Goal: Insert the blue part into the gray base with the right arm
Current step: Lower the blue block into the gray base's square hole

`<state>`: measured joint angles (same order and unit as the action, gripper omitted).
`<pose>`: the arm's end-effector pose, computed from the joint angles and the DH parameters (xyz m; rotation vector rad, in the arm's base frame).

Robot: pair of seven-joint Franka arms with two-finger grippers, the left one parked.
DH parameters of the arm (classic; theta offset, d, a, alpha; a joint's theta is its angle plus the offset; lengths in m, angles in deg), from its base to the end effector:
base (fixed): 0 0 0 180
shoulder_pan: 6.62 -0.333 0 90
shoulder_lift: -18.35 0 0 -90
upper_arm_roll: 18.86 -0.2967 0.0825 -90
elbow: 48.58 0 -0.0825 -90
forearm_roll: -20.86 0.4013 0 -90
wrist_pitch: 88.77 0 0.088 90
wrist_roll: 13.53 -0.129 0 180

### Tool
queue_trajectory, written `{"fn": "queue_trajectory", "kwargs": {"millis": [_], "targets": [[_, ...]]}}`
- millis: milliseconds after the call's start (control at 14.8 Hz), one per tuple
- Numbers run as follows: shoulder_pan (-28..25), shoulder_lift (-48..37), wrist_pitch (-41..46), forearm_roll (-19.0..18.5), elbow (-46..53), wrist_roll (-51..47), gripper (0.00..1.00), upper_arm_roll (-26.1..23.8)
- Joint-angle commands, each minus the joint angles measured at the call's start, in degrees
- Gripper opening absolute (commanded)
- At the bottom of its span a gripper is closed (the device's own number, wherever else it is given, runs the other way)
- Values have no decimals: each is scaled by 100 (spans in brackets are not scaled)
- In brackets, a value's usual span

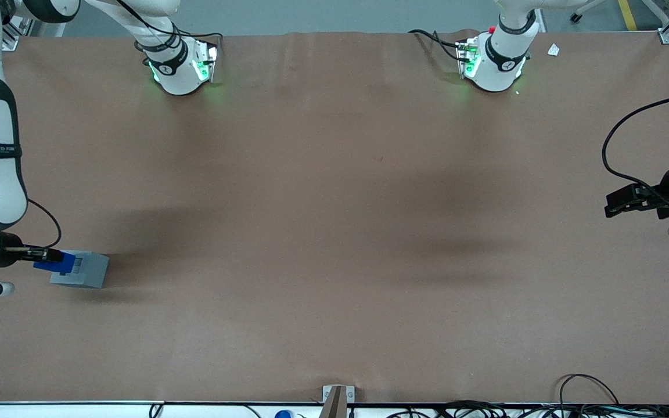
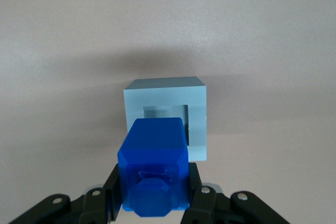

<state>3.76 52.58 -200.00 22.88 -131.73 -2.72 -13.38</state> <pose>0.6796 -0.1805 0.2844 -3.1317 0.1394 0.1678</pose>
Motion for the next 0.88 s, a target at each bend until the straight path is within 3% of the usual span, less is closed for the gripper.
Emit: {"fn": "queue_trajectory", "kwargs": {"millis": [0, 609, 811], "targets": [[157, 154, 14, 70, 159, 175, 0, -109], [183, 251, -110, 105, 177, 167, 0, -118], [183, 286, -75, 272, 177, 167, 0, -118]]}}
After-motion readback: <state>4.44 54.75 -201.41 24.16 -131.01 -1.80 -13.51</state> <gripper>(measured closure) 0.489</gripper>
